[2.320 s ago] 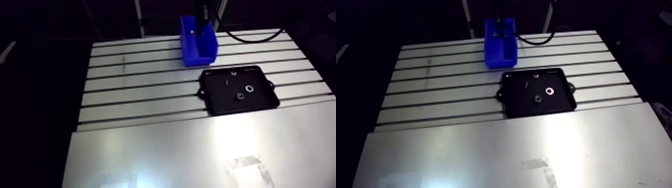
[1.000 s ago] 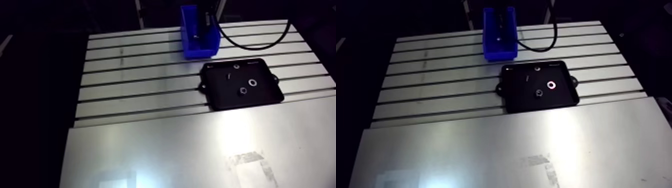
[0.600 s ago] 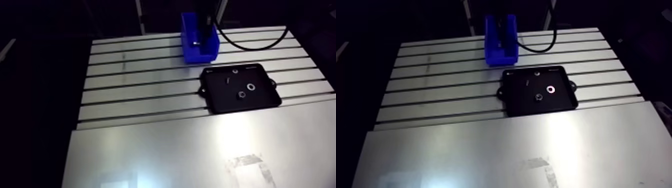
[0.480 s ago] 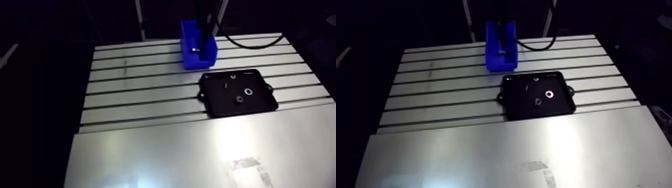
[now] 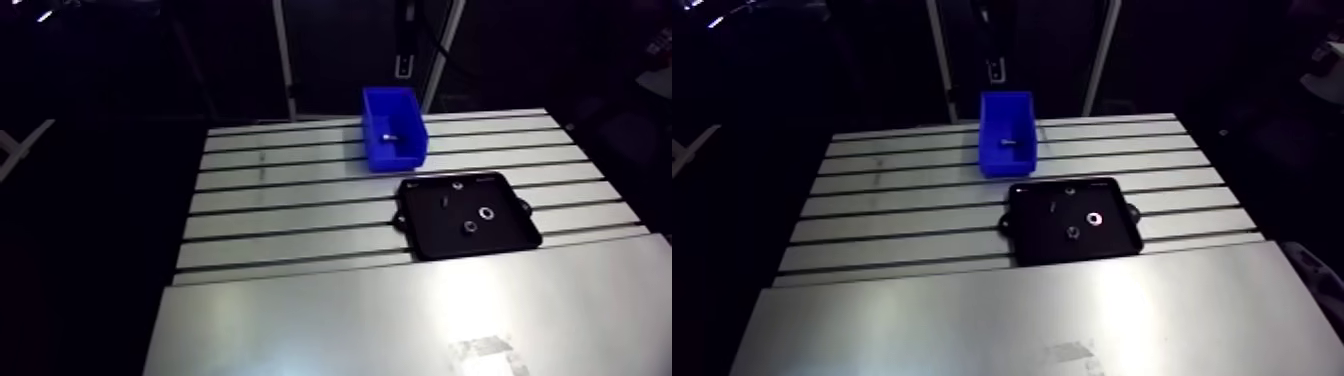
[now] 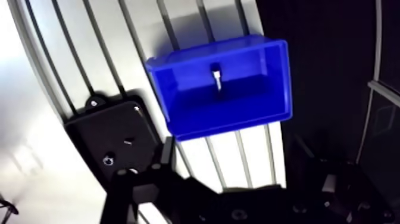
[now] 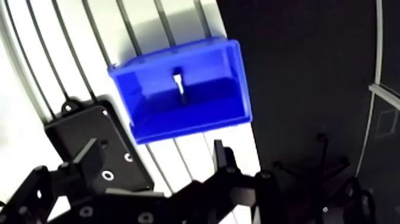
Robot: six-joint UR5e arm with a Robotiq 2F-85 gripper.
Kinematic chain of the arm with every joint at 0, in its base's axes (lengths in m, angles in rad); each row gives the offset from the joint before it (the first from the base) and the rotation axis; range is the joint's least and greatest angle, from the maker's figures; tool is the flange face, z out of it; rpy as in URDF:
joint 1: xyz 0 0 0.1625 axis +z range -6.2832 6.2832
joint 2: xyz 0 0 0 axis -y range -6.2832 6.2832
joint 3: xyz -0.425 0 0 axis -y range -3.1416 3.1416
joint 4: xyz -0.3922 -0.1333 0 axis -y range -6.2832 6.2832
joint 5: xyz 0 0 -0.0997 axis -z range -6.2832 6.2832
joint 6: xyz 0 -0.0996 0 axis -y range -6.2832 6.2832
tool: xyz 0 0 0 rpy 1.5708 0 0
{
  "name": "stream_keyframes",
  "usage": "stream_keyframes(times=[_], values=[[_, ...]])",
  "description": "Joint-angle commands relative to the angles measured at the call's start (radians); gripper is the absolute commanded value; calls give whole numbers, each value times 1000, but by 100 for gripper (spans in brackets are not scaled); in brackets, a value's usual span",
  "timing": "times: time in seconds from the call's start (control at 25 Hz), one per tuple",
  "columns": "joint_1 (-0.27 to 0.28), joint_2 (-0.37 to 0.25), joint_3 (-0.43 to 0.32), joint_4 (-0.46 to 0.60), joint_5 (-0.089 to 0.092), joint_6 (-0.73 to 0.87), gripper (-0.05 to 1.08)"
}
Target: Pick up the M10 bolt from the tray and put it into the blue bin.
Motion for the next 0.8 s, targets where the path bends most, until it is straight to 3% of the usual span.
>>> stream_keyframes(times=[0.04,0.12,0.28,0.44,0.56,0.8], values=[[10,-91,-164,310,93,582,1],[1,-98,-192,365,130,696,1],[1,-119,-190,392,118,978,1],[-33,-180,-182,430,123,1176,1],[-56,-242,-169,471,132,1219,1],[-54,-308,-126,524,124,1248,1]])
